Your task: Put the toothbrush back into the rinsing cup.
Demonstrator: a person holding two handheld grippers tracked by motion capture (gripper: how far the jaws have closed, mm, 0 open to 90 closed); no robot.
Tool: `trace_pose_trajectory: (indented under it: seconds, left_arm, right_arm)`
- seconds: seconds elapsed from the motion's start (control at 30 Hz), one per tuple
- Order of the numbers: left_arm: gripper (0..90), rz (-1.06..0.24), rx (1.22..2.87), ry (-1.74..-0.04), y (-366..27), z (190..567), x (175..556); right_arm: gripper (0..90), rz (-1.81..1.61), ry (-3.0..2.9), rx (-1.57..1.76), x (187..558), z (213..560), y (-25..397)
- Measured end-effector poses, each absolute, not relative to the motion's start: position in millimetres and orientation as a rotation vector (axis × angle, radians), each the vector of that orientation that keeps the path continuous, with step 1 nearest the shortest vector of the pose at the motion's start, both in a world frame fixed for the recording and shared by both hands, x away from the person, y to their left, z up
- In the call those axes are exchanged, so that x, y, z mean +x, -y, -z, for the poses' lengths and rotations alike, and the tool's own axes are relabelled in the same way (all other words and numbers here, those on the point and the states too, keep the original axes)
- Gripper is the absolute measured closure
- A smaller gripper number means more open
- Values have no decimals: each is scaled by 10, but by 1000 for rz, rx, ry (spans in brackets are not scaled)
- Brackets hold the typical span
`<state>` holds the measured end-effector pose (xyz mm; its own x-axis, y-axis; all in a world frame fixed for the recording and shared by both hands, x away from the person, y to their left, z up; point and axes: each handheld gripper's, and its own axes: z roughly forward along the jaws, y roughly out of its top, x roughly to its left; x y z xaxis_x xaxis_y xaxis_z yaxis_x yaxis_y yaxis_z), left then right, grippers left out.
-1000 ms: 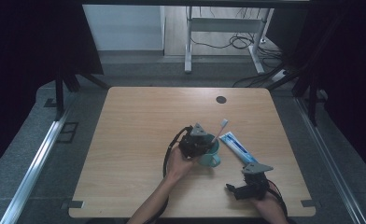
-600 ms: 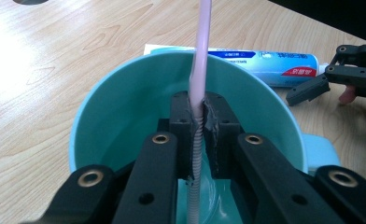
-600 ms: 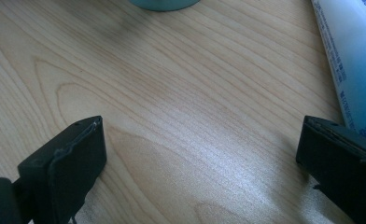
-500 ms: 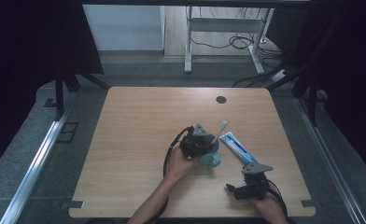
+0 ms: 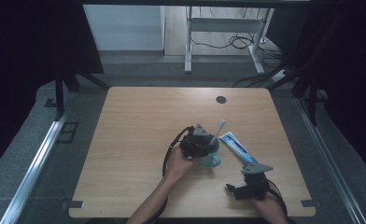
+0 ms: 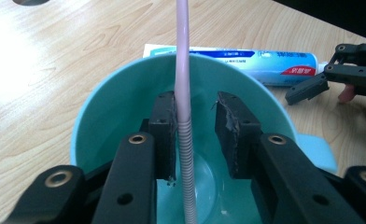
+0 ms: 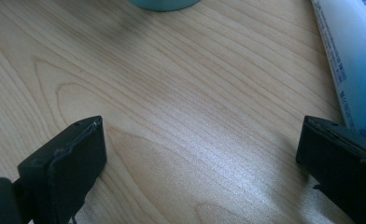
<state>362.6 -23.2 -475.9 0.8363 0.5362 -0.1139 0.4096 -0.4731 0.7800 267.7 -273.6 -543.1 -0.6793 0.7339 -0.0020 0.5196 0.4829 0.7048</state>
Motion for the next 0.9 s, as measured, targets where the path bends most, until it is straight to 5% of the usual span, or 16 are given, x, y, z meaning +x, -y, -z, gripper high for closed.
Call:
trace_pose_trajectory:
  seconds: [0.9]
  left_arm:
    - [535,-254,2103,-678,26,4428,3540]
  right_arm:
    - [11,-1001,-2429,1061,2677,5431,2737]
